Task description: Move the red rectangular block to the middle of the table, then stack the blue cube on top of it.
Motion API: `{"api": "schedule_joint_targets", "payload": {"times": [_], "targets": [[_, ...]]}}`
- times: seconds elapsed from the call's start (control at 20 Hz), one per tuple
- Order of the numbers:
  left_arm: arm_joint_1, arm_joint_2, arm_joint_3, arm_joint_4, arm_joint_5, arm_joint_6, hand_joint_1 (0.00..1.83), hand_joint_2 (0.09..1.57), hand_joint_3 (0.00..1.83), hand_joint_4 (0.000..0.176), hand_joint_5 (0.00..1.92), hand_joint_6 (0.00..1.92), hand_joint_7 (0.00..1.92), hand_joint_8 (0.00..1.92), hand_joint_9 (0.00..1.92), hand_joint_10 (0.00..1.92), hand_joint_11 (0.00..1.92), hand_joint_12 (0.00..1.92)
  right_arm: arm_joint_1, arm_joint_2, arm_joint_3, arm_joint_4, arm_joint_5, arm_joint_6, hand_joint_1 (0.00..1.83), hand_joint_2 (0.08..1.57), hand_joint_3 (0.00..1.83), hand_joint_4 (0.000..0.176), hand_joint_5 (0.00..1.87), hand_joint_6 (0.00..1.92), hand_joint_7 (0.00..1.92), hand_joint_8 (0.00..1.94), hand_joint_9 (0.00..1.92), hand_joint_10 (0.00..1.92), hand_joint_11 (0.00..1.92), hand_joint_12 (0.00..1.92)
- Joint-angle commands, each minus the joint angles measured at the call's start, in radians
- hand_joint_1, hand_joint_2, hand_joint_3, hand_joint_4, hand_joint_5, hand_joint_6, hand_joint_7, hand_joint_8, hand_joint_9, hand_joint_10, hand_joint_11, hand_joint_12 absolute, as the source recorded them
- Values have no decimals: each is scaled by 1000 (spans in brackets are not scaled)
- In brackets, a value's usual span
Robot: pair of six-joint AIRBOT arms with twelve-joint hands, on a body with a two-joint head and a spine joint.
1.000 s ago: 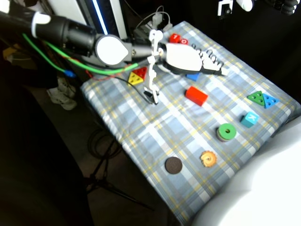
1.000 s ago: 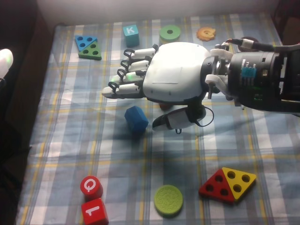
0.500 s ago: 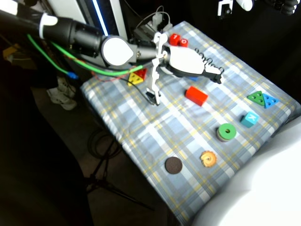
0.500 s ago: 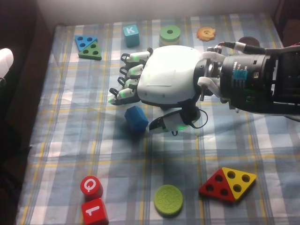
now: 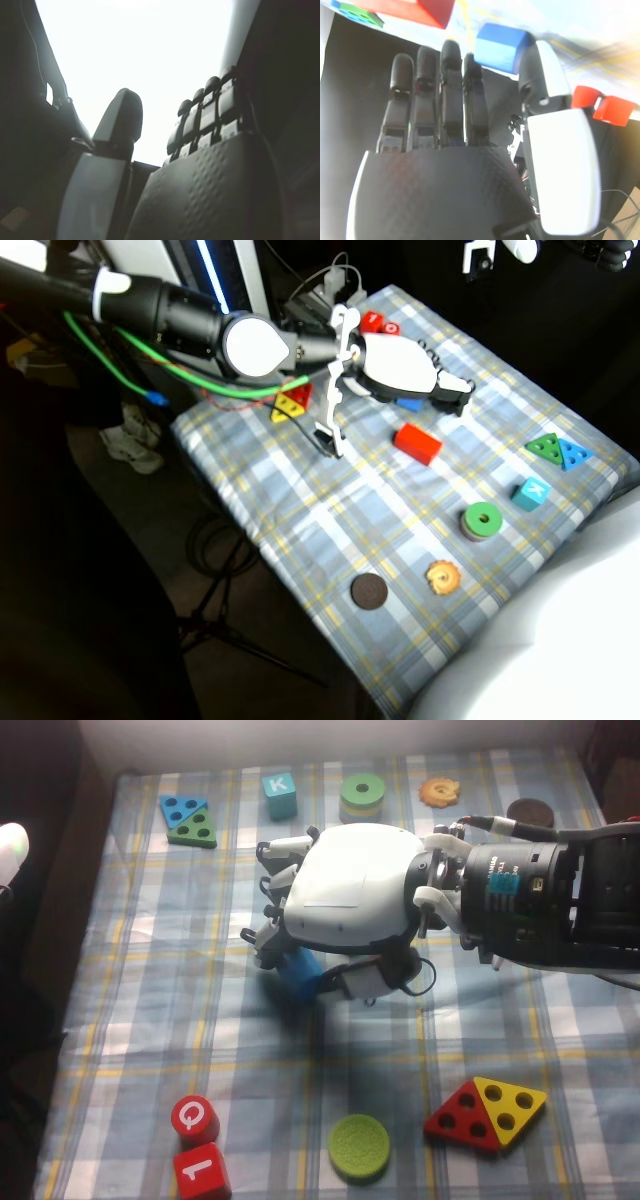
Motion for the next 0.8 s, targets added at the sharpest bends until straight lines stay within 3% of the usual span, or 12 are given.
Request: {"api": "schedule_joint_targets", "payload": {"times": [0.0, 0.15, 0.25, 0.35, 0.4, 0.5, 0.6, 0.7, 0.75], "targets": [[-3, 1, -2, 19, -129, -7, 1050, 1426, 0, 14, 27, 1, 0, 0, 0, 0, 0, 0, 8, -2, -2, 11, 91, 0, 1214, 1215, 3, 0, 765, 1088, 851, 1472, 602, 1437, 184, 1822], [-1, 0, -2, 17, -130, -7, 1016, 1431, 3, 10, 27, 1, 0, 0, 0, 0, 0, 0, 8, 11, -8, 8, 168, 78, 1217, 1214, 0, 0, 782, 1078, 840, 1496, 556, 1571, 117, 1868], [0, 0, -2, 16, -130, -8, 996, 1431, 2, 20, 29, 2, 0, 0, 0, 0, 0, 0, 14, 41, -14, 8, 218, 118, 1213, 1214, 1, 0, 778, 1100, 838, 1486, 557, 1612, 139, 1850], [0, 0, -3, 16, -131, -8, 979, 1428, 1, 11, 32, 2, 0, 0, 0, 0, 0, 0, 33, 76, -35, 9, 246, 120, 1225, 1195, 0, 0, 823, 1033, 872, 1435, 605, 1605, 191, 1886], [1, 0, -4, 15, -132, -8, 957, 1429, 1, 6, 33, 2, 0, 0, 0, 0, 0, 0, 45, 95, -46, 13, 267, 120, 1225, 1195, 0, 0, 830, 1018, 859, 1458, 557, 1627, 100, 1914], [2, 0, -4, 14, -132, -9, 969, 1429, 1, 10, 32, 1, 0, 0, 0, 0, 0, 0, 57, 116, -52, 27, 297, 120, 1169, 1232, 4, 0, 739, 1224, 804, 1461, 477, 1622, 192, 1921], [3, 0, -4, 14, -132, -9, 983, 1425, 0, 0, 39, 3, 0, 0, 0, 0, 0, 0, 70, 131, -49, 42, 303, 120, 1148, 1245, 3, 0, 725, 1292, 772, 1459, 458, 1569, 154, 1921], [3, -1, -3, 14, -132, -9, 970, 1428, 1, 18, 30, 0, 0, 0, 0, 0, 0, 0, 76, 135, -35, 55, 303, 120, 1180, 1225, 0, 0, 763, 1182, 820, 1458, 492, 1585, 190, 1921], [3, -3, -3, 14, -132, -9, 992, 1427, 0, 20, 30, 1, 0, 0, 0, 0, 0, 0, 76, 135, -24, 65, 297, 120, 1145, 1259, 6, 0, 711, 1276, 744, 1553, 397, 1620, 201, 1921]]}}
